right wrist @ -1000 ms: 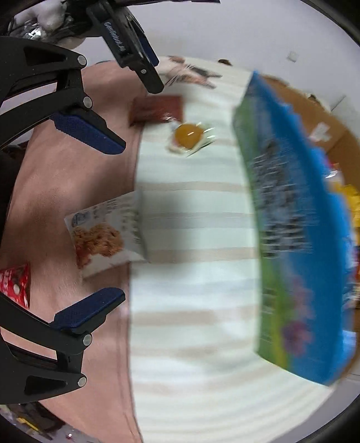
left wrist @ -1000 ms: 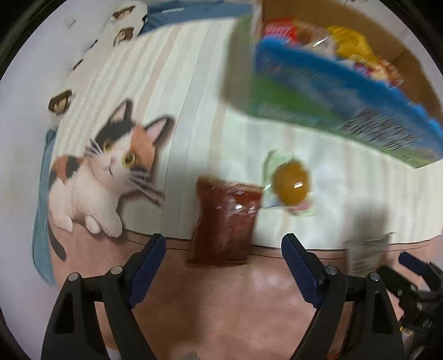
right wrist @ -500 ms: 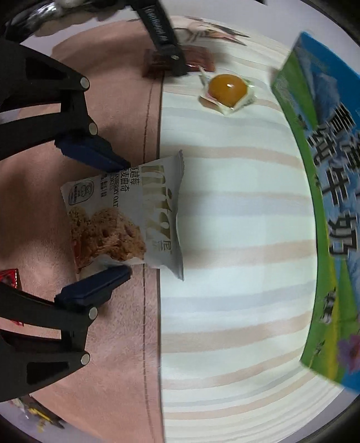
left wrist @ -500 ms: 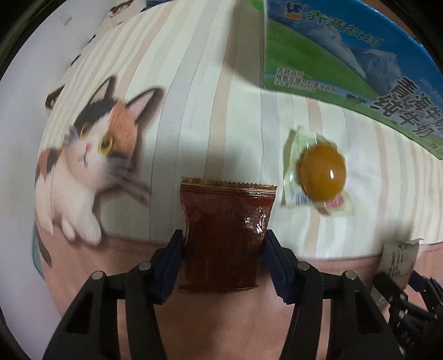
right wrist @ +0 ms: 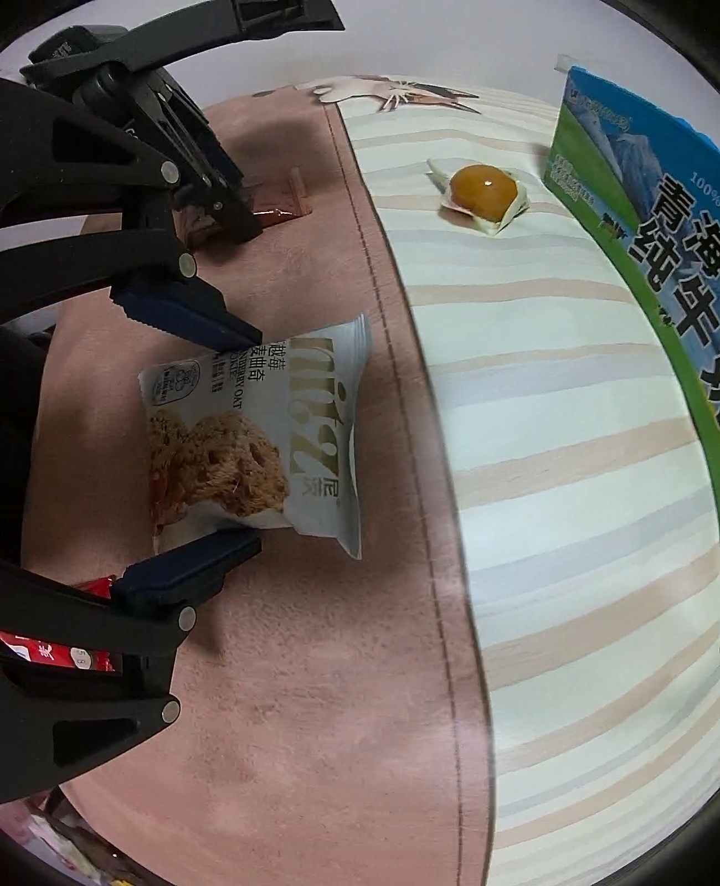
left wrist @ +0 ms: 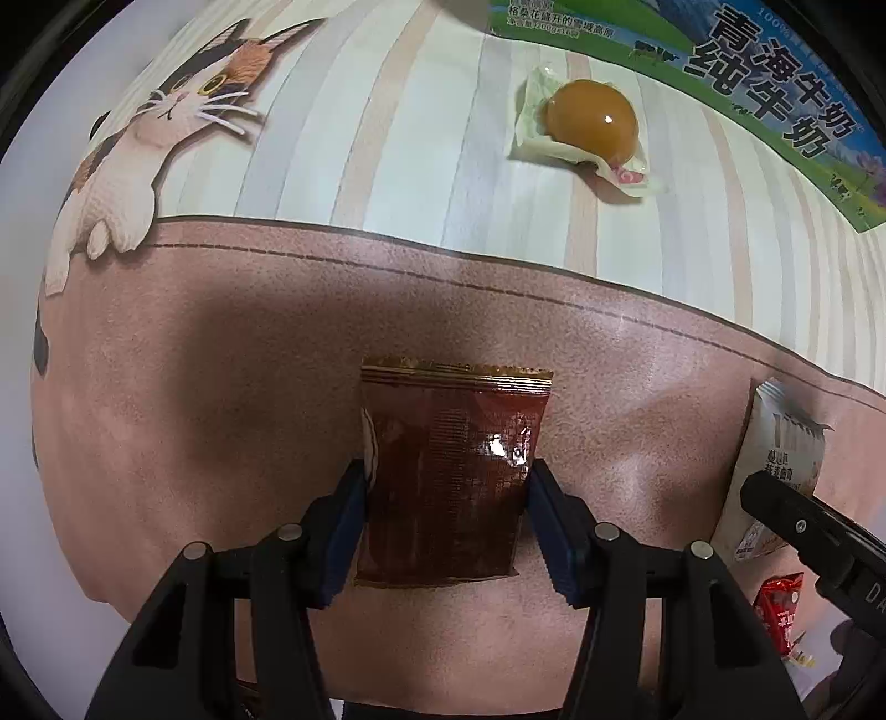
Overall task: Organize snacks
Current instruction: 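Grasp the brown jerky packet with the left tool while the right tool grasps the nitz cookie pack, then carry the brown packet and nitz cookie pack into the box and open both tools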
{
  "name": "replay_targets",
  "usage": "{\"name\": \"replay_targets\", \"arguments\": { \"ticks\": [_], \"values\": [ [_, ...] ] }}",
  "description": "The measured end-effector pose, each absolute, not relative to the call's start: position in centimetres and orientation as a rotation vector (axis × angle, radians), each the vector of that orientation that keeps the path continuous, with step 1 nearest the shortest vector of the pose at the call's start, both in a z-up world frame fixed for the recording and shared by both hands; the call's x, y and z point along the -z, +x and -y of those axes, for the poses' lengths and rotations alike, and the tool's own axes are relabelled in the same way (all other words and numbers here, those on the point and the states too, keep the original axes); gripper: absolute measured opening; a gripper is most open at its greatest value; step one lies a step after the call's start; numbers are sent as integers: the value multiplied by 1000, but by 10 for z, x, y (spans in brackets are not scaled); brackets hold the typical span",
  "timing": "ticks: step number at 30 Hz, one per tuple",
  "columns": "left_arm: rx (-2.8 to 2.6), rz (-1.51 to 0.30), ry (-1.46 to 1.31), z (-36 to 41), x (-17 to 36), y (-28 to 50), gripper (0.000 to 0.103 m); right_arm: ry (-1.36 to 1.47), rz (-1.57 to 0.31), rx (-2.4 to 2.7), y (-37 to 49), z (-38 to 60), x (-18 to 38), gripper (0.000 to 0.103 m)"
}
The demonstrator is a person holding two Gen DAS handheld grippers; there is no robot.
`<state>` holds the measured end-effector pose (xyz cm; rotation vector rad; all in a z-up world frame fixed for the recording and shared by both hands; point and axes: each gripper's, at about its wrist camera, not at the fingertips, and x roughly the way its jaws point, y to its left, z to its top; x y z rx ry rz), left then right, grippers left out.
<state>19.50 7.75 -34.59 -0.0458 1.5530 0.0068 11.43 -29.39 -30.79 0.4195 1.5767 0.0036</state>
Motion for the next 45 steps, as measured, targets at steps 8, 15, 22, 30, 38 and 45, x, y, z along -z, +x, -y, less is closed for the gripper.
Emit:
{"name": "replay_targets", "arguments": {
  "ticks": [8,15,22,30,38,45],
  "values": [
    [-24,-1542,-6,-69,352,193,54,363,-1587,-30,118,274,317,85],
    [-25,-1529,32,-55,343,204,54,225,-1564,13,122,242,325,73],
    [5,-1515,61,-39,327,201,54,254,-1524,0,112,245,311,61],
    [78,-1467,31,-19,281,207,54,312,-1475,-57,96,268,278,61],
    [183,-1366,-60,-6,202,243,54,395,-1349,-116,115,301,192,61],
    [267,-1312,-90,-5,147,304,54,408,-1207,-126,169,327,118,61]
  ]
}}
